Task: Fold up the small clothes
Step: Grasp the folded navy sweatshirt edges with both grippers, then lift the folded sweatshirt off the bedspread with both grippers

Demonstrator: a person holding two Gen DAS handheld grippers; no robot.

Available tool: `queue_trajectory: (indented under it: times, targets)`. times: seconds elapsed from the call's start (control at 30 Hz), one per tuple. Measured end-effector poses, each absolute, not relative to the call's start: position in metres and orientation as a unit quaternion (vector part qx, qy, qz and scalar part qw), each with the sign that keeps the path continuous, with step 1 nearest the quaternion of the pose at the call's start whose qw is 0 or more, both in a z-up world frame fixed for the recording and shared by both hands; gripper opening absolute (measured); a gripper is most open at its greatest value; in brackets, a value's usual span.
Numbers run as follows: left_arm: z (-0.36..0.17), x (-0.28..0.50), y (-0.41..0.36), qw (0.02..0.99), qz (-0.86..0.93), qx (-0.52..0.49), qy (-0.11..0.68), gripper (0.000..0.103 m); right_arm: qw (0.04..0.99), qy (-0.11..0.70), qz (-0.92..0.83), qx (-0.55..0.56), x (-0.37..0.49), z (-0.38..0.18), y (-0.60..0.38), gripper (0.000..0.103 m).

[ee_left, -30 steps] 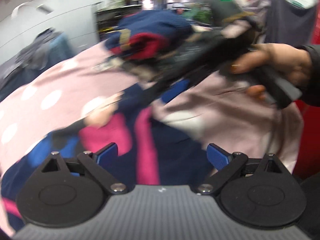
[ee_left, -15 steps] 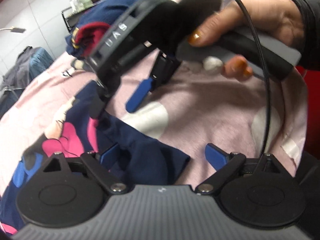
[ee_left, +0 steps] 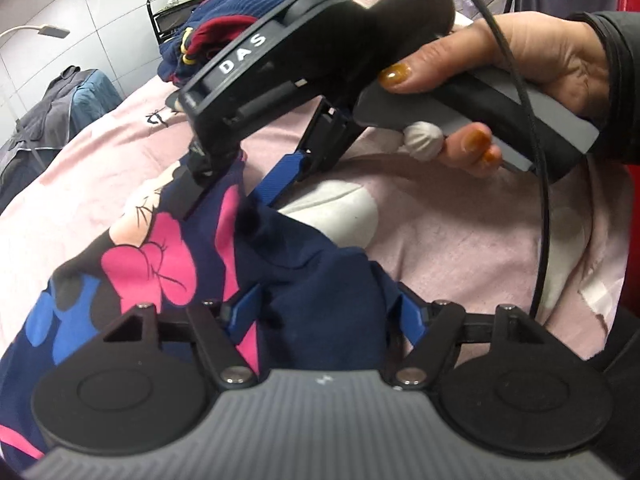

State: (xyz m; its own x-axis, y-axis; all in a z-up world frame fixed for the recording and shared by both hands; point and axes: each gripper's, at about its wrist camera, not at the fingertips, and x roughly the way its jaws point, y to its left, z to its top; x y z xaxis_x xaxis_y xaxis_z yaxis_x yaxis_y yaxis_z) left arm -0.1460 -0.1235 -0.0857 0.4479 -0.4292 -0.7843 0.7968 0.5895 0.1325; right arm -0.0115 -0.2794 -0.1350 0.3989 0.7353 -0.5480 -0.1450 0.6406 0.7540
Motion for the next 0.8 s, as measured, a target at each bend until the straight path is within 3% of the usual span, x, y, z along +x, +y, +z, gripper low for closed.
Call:
queue_trajectory:
  times: [0.07, 0.17, 0.23, 0.37, 0.43, 0.5, 0.63, 0.67, 0.7, 0.8]
  targets:
    - [-0.088, -0.141, -0.129, 0.807, -0.371, 0.254, 0.383, 0.076, 0.777, 0.47, 0.283, 0.308, -0.011, -0.135, -0.278, 0.103]
    - [-0.091, -0.133, -0.129, 0.826, -0.316, 0.223, 0.411, 0.103, 0.78, 0.469, 0.286, 0.299, -0.012, -0.133, -0.275, 0.103]
    - [-0.093, -0.132, -0.121, 0.83, -0.288, 0.16, 0.45, 0.103, 0.781, 0.468, 0.287, 0.297, -0.013, -0.133, -0.276, 0.103]
    - [-0.091, -0.132, -0.118, 0.828, -0.307, 0.155, 0.442, 0.102, 0.781, 0.466, 0.288, 0.301, -0.013, -0.134, -0.279, 0.103]
    - [-0.089, -0.135, -0.12, 0.829, -0.308, 0.164, 0.438, 0.096, 0.782, 0.466, 0.288, 0.297, -0.014, -0.134, -0.277, 0.103]
    - [-0.086, -0.143, -0.127, 0.829, -0.313, 0.189, 0.424, 0.077, 0.783, 0.465, 0.288, 0.297, -0.014, -0.134, -0.277, 0.103]
    - [-0.081, -0.153, -0.129, 0.833, -0.311, 0.208, 0.409, 0.051, 0.782, 0.462, 0.29, 0.301, -0.015, -0.133, -0.276, 0.103]
    - [-0.076, -0.152, -0.125, 0.835, -0.308, 0.204, 0.408, 0.033, 0.782, 0.462, 0.29, 0.301, -0.015, -0.133, -0.277, 0.103]
    - [-0.071, -0.153, -0.123, 0.835, -0.31, 0.207, 0.405, 0.023, 0.782, 0.462, 0.29, 0.301, -0.015, -0.133, -0.277, 0.103]
    - [-0.071, -0.155, -0.121, 0.843, -0.281, 0.258, 0.38, 0.017, 0.781, 0.462, 0.29, 0.304, -0.015, -0.134, -0.278, 0.103]
